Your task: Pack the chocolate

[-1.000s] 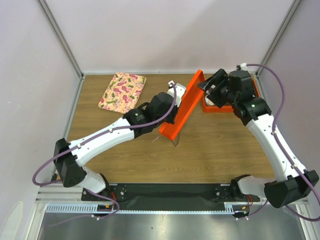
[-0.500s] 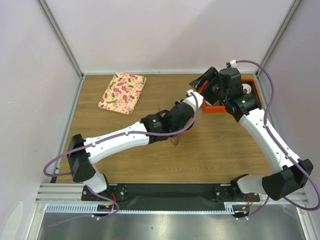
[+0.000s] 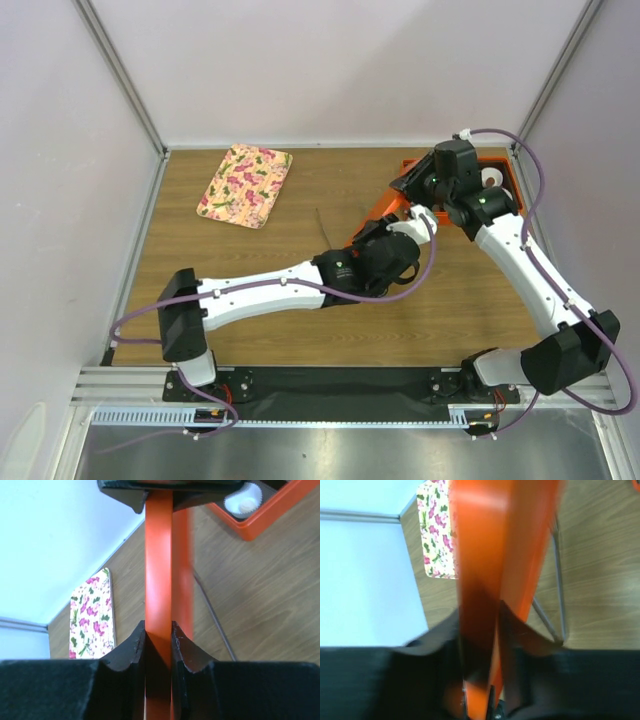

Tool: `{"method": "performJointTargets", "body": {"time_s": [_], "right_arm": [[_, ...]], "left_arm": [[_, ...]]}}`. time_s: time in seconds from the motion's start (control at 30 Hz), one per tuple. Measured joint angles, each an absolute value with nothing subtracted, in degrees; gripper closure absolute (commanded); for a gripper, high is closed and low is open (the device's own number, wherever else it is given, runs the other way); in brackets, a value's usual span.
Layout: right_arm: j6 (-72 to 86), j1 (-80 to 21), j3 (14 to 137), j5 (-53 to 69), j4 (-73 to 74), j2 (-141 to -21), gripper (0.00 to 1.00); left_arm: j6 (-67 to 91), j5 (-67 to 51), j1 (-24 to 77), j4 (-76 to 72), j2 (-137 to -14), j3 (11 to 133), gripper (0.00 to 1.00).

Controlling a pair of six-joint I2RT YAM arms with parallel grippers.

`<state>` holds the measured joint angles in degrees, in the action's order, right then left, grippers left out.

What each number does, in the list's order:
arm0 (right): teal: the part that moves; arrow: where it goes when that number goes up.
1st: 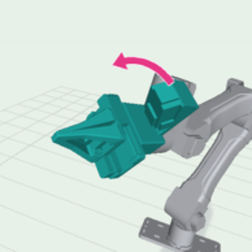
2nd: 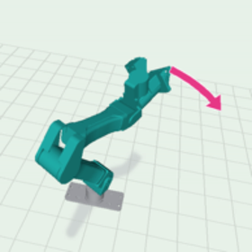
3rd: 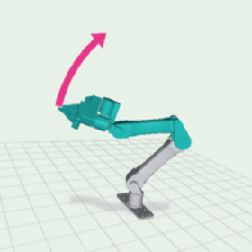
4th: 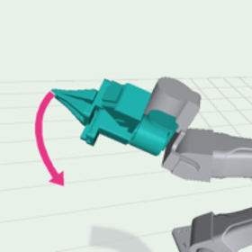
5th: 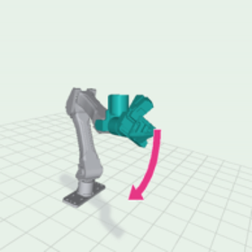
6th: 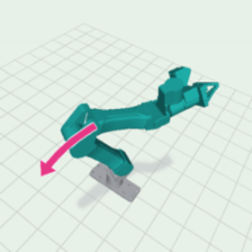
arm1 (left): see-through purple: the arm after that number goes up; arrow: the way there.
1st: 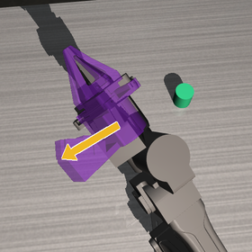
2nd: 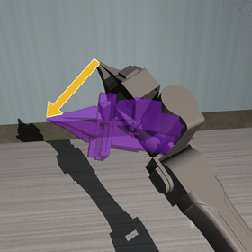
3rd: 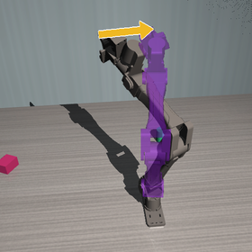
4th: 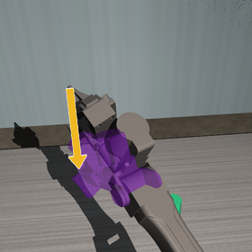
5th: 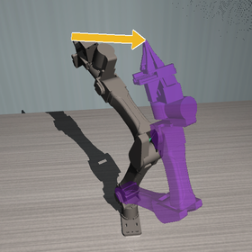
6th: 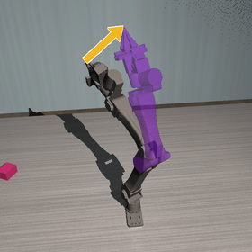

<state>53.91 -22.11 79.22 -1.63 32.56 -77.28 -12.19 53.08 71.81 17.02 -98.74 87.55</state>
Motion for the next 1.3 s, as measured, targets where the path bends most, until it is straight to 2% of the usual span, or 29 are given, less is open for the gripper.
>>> {"method": "performJointTargets", "body": {"time_s": [0.03,0.07,0.1,0.13,0.2,0.23,0.33,0.4,0.43,0.6,0.67,0.9,1.07,1.3], "right_arm": [[54.3,-21.6,78.7,-1.0,32.7,-77.3,0.81],[55.2,-21.1,78.3,-0.1,32.7,-77.3,0.91],[55.6,-20.7,78.0,0.7,32.2,-77.3,0.96],[55.8,-20.2,77.5,1.4,31.9,-77.2,1.0],[56.4,-19.0,76.4,3.6,31.0,-76.9,1.0],[56.3,-18.3,75.6,4.7,30.2,-76.7,1.0],[55.7,-15.1,72.8,6.3,27.9,-75.8,1.0],[55.4,-12.1,71.3,7.9,25.8,-75.7,1.0],[55.4,-10.5,70.8,8.6,24.6,-75.7,1.0],[55.0,-3.2,69.3,12.7,15.0,-75.5,1.0],[54.6,-0.7,68.7,13.5,9.8,-75.4,1.0],[54.0,5.3,63.3,14.6,-12.7,-75.8,1.0],[54.4,7.9,61.9,14.1,-25.3,-80.0,1.0],[58.4,10.4,61.3,14.4,-38.9,-87.9,1.0]], "left_arm": [[-12.8,53.4,72.1,16.7,-99.2,87.5,1.0],[-13.3,53.6,72.3,16.4,-99.6,87.5,0.99],[-13.6,54.0,72.4,16.0,-99.9,87.5,0.94],[-13.7,54.0,72.5,15.6,-100.1,87.5,0.76],[-13.8,53.2,72.5,15.7,-100.1,87.5,0.58],[-13.4,53.1,72.5,16.4,-100.1,87.8,0.38],[-10.0,50.3,72.1,21.2,-100.1,91.4,0.27],[-6.7,47.2,71.6,23.9,-100.0,94.5,0.23],[-4.5,45.1,71.2,25.1,-99.7,96.0,0.15],[5.4,30.5,65.9,30.0,-95.2,97.4,0.08],[9.6,24.1,62.4,30.6,-92.7,96.9,0.0],[19.9,3.3,49.9,27.8,-86.6,91.9,0.0],[23.1,-5.2,45.2,25.1,-89.9,92.1,0.0],[27.6,-11.9,40.6,20.0,-101.3,94.7,0.01]]}}
